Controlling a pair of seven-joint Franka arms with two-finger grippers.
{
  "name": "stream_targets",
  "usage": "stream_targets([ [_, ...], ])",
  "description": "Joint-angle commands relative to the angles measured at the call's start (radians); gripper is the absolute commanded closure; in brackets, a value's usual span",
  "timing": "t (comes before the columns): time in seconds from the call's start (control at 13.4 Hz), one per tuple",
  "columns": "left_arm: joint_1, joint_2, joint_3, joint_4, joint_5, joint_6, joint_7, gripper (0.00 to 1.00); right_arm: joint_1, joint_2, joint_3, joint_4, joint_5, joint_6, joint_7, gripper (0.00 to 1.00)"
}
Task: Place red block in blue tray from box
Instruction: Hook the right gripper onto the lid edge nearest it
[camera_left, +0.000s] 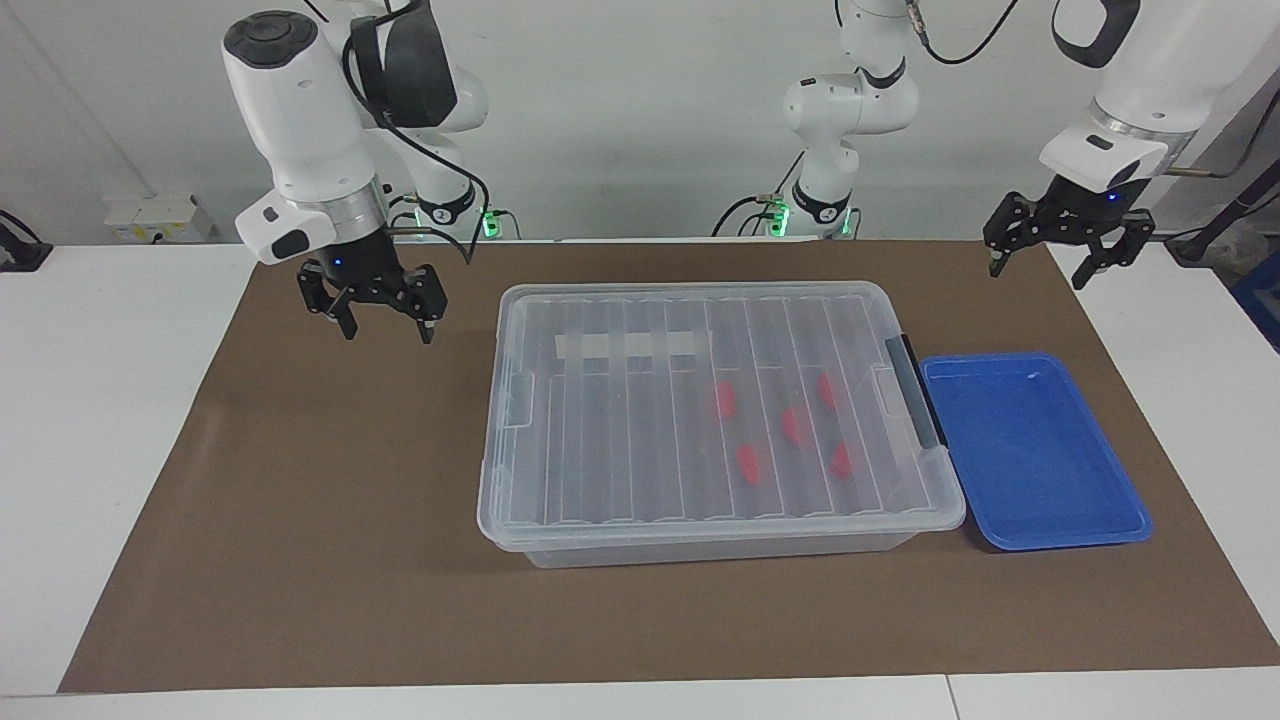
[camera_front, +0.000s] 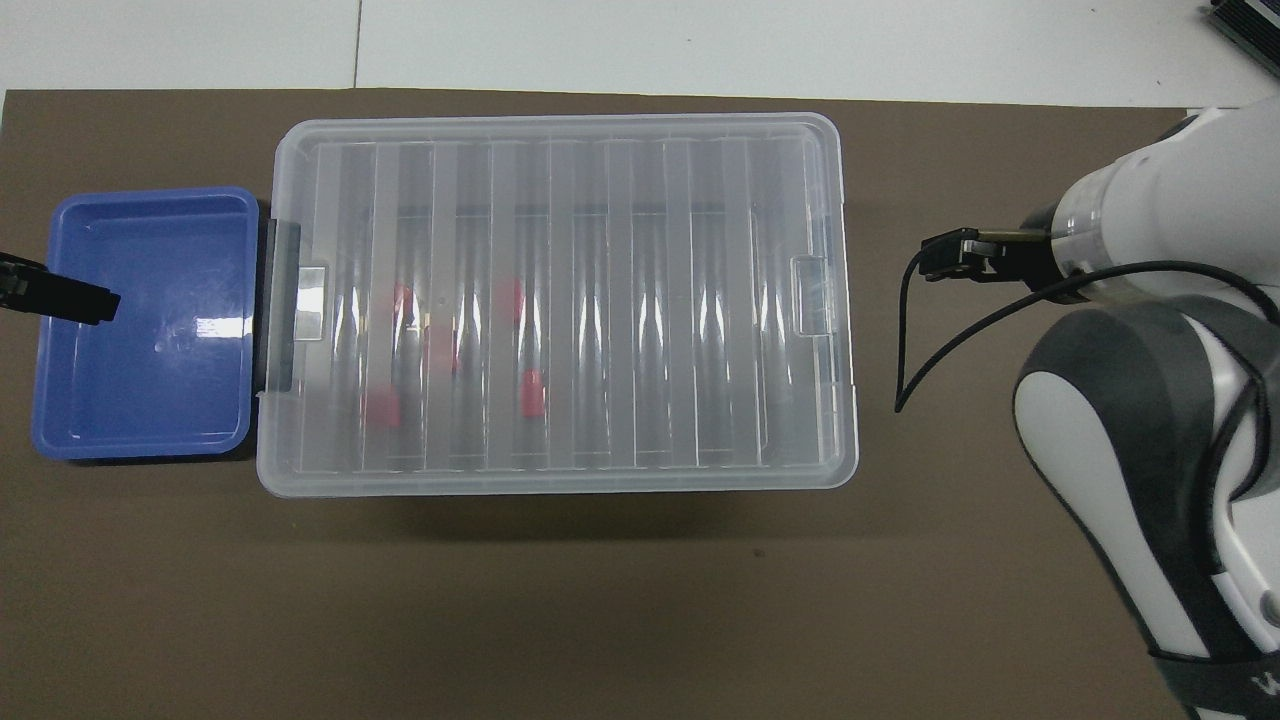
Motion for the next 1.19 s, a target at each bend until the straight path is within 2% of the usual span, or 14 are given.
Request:
stream_targets([
  [0.0, -0.01, -0.018, 0.005, -0.079, -0.008, 0.08, -0.006, 0.0, 0.02, 0.032, 0.006, -0.001, -0.003, 0.053, 0.032, 0.0],
  [0.52, -0.008, -0.024, -0.017, -0.074, -0.008, 0.066, 0.002, 0.0, 0.097, 0.085, 0.005, -0.005, -0.022, 0.085, 0.089, 0.0],
  [0.82, -0.012, -0.038, -0.013, -0.08, -0.008, 0.06, 0.003, 0.0, 0.114, 0.133, 0.005, -0.011, -0.098, 0.134, 0.087, 0.0],
  [1.12, -0.031, -0.039, -0.013, -0.077, -0.008, 0.075, 0.003, 0.0, 0.113, 0.11, 0.005, -0.089, -0.104, 0.148, 0.087, 0.0],
])
